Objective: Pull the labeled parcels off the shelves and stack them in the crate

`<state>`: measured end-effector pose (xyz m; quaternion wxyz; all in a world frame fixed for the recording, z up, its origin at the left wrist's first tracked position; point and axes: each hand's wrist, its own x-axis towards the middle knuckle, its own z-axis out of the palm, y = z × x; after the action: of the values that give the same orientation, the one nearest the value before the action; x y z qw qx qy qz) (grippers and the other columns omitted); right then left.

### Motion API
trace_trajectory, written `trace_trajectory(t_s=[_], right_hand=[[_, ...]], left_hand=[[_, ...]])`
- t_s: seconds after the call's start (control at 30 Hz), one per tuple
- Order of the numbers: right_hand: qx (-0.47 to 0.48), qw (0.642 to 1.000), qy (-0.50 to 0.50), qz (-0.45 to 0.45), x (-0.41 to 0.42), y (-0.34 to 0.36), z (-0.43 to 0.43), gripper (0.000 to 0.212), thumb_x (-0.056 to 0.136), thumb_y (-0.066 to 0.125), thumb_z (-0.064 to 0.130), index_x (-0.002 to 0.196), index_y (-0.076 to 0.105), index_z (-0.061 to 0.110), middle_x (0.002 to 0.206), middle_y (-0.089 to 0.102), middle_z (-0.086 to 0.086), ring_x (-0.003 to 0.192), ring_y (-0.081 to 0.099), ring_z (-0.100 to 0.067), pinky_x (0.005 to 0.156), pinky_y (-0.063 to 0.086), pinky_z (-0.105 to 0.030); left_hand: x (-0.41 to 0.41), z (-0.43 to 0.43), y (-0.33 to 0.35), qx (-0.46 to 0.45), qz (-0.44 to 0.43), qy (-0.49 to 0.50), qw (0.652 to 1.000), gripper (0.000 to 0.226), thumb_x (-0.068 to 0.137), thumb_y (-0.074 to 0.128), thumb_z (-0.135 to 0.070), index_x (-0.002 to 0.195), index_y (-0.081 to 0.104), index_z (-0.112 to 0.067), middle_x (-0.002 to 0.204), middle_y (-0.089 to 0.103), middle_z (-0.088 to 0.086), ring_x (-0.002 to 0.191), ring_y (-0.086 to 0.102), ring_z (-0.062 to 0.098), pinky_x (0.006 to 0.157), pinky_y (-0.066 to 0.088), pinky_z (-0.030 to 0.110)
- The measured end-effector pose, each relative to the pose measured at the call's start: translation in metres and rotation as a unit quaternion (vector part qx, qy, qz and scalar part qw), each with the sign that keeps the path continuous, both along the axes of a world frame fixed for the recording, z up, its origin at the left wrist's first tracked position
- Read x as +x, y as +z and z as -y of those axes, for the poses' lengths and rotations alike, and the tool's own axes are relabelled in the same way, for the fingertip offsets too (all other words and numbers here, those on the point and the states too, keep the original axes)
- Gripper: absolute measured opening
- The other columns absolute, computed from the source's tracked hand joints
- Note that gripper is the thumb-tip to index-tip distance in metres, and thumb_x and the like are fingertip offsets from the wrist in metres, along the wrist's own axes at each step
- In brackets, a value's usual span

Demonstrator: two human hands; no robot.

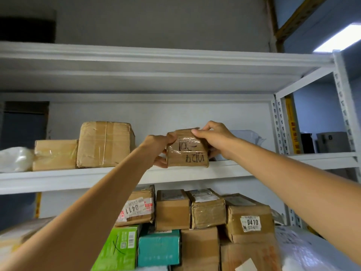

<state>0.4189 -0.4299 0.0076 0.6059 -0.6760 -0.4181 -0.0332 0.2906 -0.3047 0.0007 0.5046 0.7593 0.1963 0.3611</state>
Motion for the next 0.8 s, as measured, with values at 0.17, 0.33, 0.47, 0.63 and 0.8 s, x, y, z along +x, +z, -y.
trace_trajectory(t_s=[0.17,0.33,0.47,0.63,0.8], right_hand=[[0.058,0.997,-0.002,-0.054,0.0,-0.017,-0.002,0.039,0.082,0.07,0.05,0.091,0.054,0.016,0.099,0.068,-0.011,0.085,0.067,-0.028,0.072,0.06,-0.048],[0.043,0.993,0.055,-0.1,0.0,-0.037,0.003,0.035,0.083,0.074,0.038,0.11,0.062,0.019,0.096,0.07,-0.005,0.09,0.067,-0.023,0.081,0.058,-0.046],[0.008,0.981,0.163,-0.106,-0.004,-0.058,0.009,0.039,0.09,0.065,0.035,0.128,0.056,0.039,0.106,0.067,0.003,0.098,0.06,-0.021,0.077,0.055,-0.046],[0.058,0.976,0.206,-0.047,0.005,-0.074,0.009,0.075,0.077,0.079,0.016,0.138,0.047,0.045,0.127,0.064,0.007,0.124,0.053,-0.02,0.107,0.04,-0.055],[0.105,0.97,0.219,-0.028,0.004,-0.085,0.011,0.079,0.071,0.08,0.001,0.125,0.054,0.052,0.125,0.065,0.015,0.12,0.058,-0.021,0.087,0.051,-0.037]], left_hand=[[0.001,0.002,-0.016,-0.045,0.072,-0.002,0.996,0.035,0.084,0.071,-0.04,0.098,0.066,-0.009,0.099,0.07,0.012,0.085,0.07,0.034,0.073,0.059,0.045],[0.001,0.007,-0.041,-0.071,0.155,-0.029,0.985,0.041,0.079,0.078,-0.024,0.117,0.066,-0.013,0.097,0.073,0.009,0.085,0.071,0.031,0.057,0.056,0.036],[-0.007,-0.002,-0.062,-0.041,0.174,-0.107,0.978,0.044,0.08,0.075,-0.018,0.123,0.065,-0.018,0.099,0.075,0.004,0.094,0.071,0.026,0.068,0.057,0.039],[-0.012,-0.008,-0.083,-0.009,0.195,-0.15,0.969,0.062,0.063,0.079,-0.022,0.122,0.062,-0.017,0.116,0.069,0.005,0.099,0.069,0.023,0.07,0.057,0.037],[-0.012,-0.01,-0.101,0.022,0.24,-0.17,0.955,0.068,0.054,0.083,-0.027,0.117,0.061,-0.013,0.115,0.07,0.003,0.104,0.068,0.024,0.083,0.058,0.043]])
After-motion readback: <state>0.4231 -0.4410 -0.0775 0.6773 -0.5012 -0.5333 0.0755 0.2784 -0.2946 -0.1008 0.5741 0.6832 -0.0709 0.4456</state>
